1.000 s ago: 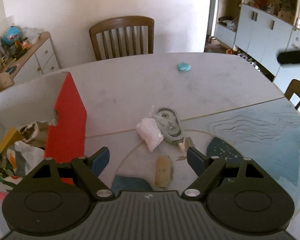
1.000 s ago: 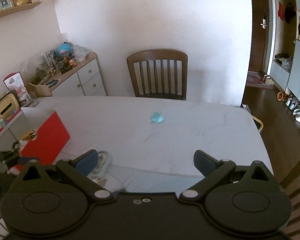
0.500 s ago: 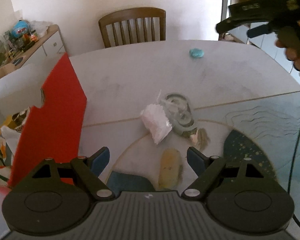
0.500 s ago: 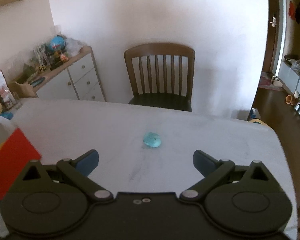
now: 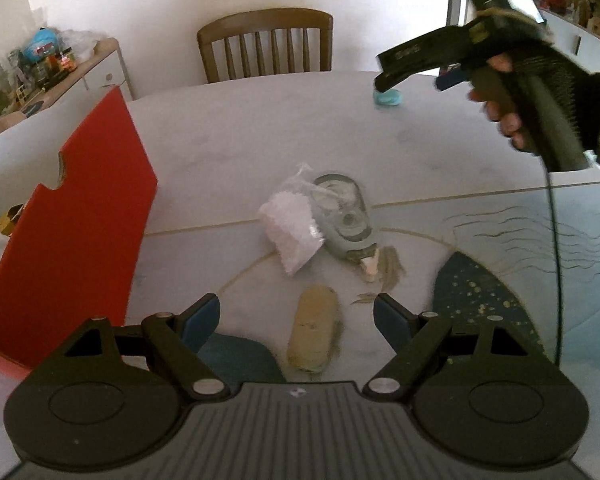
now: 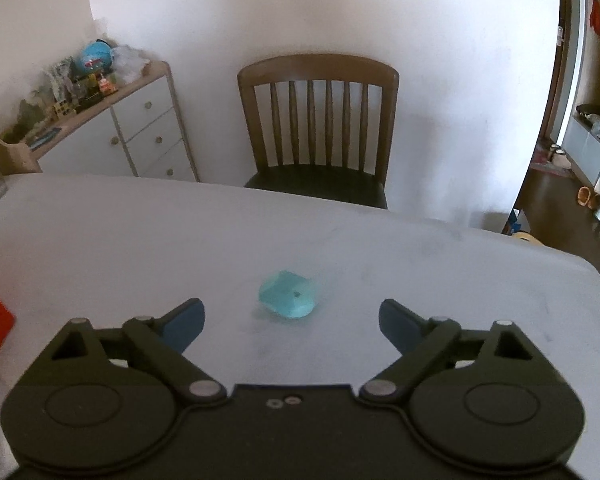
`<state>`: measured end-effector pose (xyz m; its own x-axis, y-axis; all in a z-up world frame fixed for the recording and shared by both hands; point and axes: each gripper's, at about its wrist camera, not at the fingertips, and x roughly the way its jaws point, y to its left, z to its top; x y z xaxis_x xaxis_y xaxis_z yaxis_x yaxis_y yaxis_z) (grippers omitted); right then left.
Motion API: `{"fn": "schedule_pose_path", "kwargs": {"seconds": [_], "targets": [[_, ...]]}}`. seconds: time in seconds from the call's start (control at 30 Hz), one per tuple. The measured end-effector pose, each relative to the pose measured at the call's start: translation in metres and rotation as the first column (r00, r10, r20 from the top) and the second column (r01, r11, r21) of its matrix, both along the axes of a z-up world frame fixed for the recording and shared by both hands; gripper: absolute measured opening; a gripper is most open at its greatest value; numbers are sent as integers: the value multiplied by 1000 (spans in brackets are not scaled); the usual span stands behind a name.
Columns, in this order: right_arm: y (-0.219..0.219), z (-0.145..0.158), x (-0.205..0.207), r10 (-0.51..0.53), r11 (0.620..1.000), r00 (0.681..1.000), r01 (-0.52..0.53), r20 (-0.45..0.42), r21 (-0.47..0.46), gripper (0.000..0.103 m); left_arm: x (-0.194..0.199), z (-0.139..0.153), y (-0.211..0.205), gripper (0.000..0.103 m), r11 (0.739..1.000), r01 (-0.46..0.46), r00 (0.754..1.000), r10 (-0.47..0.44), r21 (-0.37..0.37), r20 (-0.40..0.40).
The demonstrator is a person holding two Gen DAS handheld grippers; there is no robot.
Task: Organize objects
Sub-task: 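Move both tools back from the red box to the table, then grasp the beige cylindrical item with the left tool while the right tool grasps the teal oval item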
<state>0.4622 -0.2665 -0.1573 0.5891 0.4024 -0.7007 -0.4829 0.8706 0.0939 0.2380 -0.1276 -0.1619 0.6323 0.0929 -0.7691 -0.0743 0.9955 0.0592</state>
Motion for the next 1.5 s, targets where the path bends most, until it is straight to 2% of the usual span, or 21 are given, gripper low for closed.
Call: {"fn": "schedule_pose_path", "kwargs": {"seconds": [0.07,0.17,0.23,0.4,0.47,0.53,0.8,0.87,1.13,1.5], "targets": [[4,-6,6,4,1000,1000,-4,0,-12,88,-2,1,-2,75,1000,-1,1000,1,-1,10],[7,-14,13,6,1000,1000,-6,-5,-19,82,-1,1,-4,75,1000,-13,1000,13,-1,7],[9,-17,15,8,1000,1000,-8,-6,-21,79,-2,2,-4,61,1000,-20,1000,20,-1,7],[13,-23,17,29,999,1000,-29,0,-31,69,-4,2,-4,58,999,-32,999,32,2,14],[15,-23,18,34,999,999,-34,6,-32,68,-5,1,-4,54,1000,-23,1000,23,1,8],[17,-24,17,41,998,999,-40,17,-44,65,-5,-1,-3,43,1000,-21,1000,21,-5,-7],[25,-22,16,49,997,998,-47,39,-57,42,-5,-5,-3,33,1000,-5,1000,5,-3,-21],[26,-21,14,49,997,998,-46,45,-61,37,-4,-7,-2,26,1000,3,1000,-4,-21,-29],[23,-12,4,52,998,998,-50,38,-50,36,0,-7,4,23,999,14,999,-16,-44,-35],[5,23,-55,104,995,995,-103,11,-11,36,-4,-7,10,22,998,1,999,-4,-68,-54]]}}
